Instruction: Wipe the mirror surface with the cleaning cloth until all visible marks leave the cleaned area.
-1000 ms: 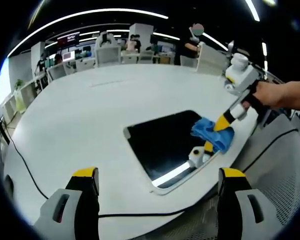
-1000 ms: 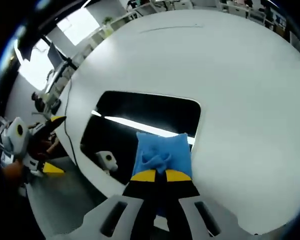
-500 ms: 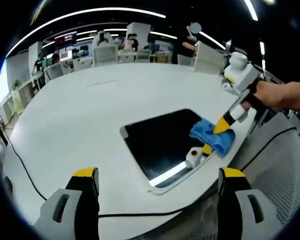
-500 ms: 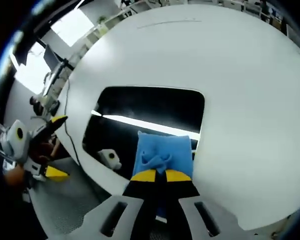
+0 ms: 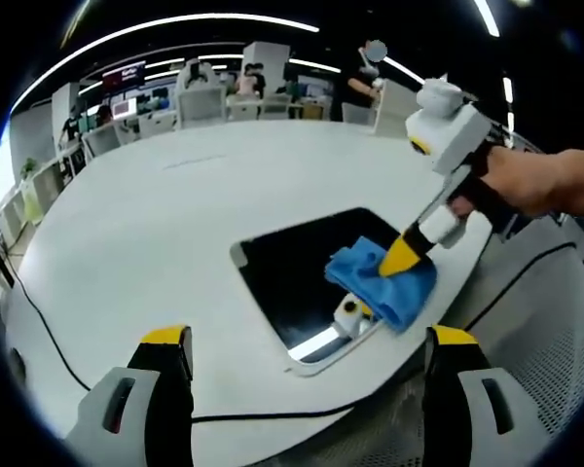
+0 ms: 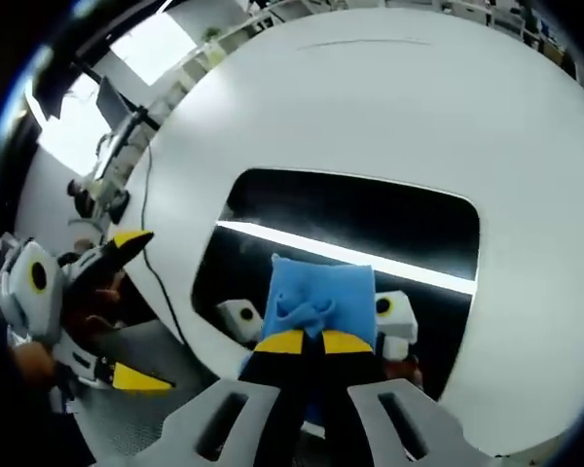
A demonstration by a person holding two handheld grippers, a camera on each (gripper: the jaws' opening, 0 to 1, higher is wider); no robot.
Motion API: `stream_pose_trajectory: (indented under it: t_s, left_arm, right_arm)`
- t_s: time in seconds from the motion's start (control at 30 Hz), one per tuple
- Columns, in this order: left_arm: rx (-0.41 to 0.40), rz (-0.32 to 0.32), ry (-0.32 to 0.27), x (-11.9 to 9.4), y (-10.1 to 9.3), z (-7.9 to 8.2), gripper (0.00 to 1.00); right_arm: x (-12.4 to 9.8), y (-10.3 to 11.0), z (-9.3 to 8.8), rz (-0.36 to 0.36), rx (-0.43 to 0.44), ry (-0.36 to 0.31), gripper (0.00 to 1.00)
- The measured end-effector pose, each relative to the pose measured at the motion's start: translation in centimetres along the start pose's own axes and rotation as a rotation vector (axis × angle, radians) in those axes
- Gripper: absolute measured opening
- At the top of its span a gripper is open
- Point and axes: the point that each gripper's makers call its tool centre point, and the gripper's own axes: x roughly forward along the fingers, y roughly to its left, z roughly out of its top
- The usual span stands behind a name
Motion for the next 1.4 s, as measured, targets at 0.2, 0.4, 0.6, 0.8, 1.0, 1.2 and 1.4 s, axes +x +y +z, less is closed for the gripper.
stream_pose_trajectory:
  t_s: [0.2,0.4,0.6,0.8,1.0,1.2,1.4]
  left_arm:
    - [0.03,-0.015,0.019,0.1,-0.3,-0.3,1.0]
    - [0.033,-0.011,0.018,0.1,-0.1,-0.4,1.0]
    - [0.038,0.005,0.007,-0.1,0.1,-0.2,1.0]
    - [0.031,0.014,-0.002,-0.1,0.3,0.0,1.0]
    - [0.024,0.017,-0.011,-0.2,0.3,0.2,1.0]
    - [0.013,0.021,-0.019,-0.2,0.5,0.3,1.0]
    - [0.005,0.023,-0.026,-0.1,0.5,0.3,1.0]
  right_arm:
    - [1.3,2.3,1.2,0.031,-0.009,0.009,0.0]
    - [2.5,4.9,1.8,0.051,-0.038,0.025,0.0]
    - [3.7,7.5,2.3,0.076,-0.048,0.018,0.0]
    - [3.8,7.9,2.4,0.075,-0.086,0.022,0.0]
    - [3.9,7.9,2.5,0.089,-0.076,0.021,0.0]
    - [4.0,7.5,3.2,0.096,-0.078,0.023,0.0]
    - [4.5,6.6,5.3,0.087,-0.068,0.006,0.0]
